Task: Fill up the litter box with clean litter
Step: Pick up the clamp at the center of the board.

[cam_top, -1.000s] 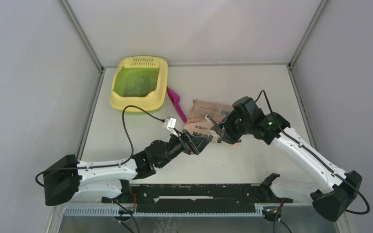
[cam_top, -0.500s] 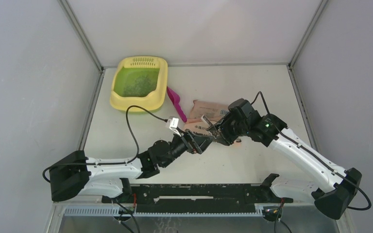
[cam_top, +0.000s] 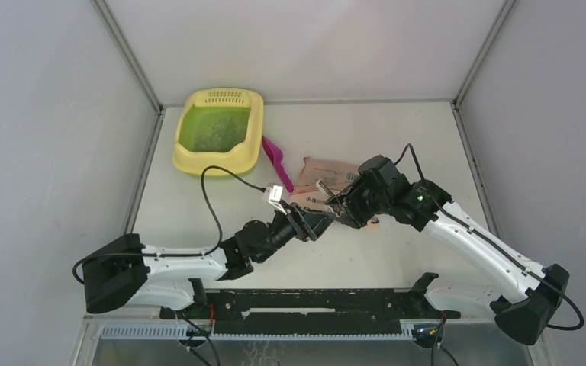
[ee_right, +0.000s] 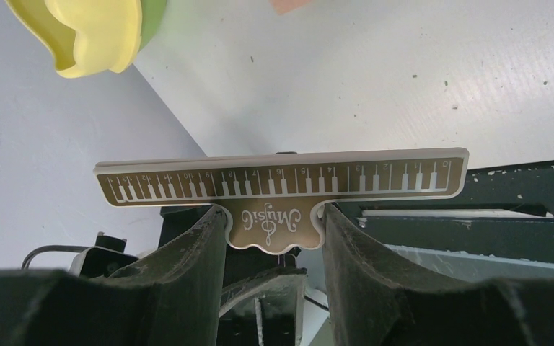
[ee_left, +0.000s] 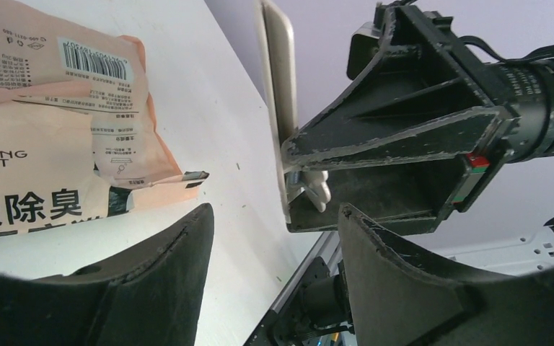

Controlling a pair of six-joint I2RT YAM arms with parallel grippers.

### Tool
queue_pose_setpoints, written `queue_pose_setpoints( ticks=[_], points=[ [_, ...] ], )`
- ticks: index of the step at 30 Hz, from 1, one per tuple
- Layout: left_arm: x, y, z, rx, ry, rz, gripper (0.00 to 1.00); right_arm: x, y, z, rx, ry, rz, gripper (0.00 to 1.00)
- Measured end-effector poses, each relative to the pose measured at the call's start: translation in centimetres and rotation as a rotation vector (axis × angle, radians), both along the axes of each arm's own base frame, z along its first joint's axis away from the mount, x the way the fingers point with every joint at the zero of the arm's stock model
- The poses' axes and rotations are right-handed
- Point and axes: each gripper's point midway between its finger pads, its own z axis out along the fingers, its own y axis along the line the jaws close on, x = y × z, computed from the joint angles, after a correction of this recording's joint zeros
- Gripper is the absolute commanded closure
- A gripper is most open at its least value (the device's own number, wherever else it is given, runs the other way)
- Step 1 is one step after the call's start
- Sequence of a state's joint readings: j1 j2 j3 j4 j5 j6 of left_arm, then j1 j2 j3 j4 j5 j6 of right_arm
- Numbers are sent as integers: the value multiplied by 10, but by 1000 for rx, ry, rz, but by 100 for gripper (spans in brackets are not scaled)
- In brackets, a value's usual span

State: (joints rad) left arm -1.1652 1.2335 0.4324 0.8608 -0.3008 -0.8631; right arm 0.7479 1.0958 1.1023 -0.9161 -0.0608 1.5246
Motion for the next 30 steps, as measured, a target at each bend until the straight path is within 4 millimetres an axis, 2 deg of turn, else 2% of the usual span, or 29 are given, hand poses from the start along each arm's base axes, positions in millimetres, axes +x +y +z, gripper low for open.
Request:
queue_pose_setpoints(
  ticks=[4,6,8,15,21,25,30],
  points=[
    [0,-1,-5,13,6,-1,32,0,-1,0,-5,-5,-1,71],
    [0,-2,-5,13,6,-1,38,-1,-1,-1,-10,-4,-1,71],
    [1,-2,-3,10,3,-2,39,-2,-2,-2,-19,-3,2,70],
    [1,-9,15,-7,-25,-16,41,2,-9,10,-39,-36,23,70],
    [0,-16,25,-10,-43,-37,42,-2,-11,8,-52,-31,51,73],
    [-1,-19,19,2,-38,-51,44,-4,-10,8,-47,-32,68,72],
    [-3,-22,14,13,-34,-67,52,-6,-8,9,-40,-29,80,71]
  ],
)
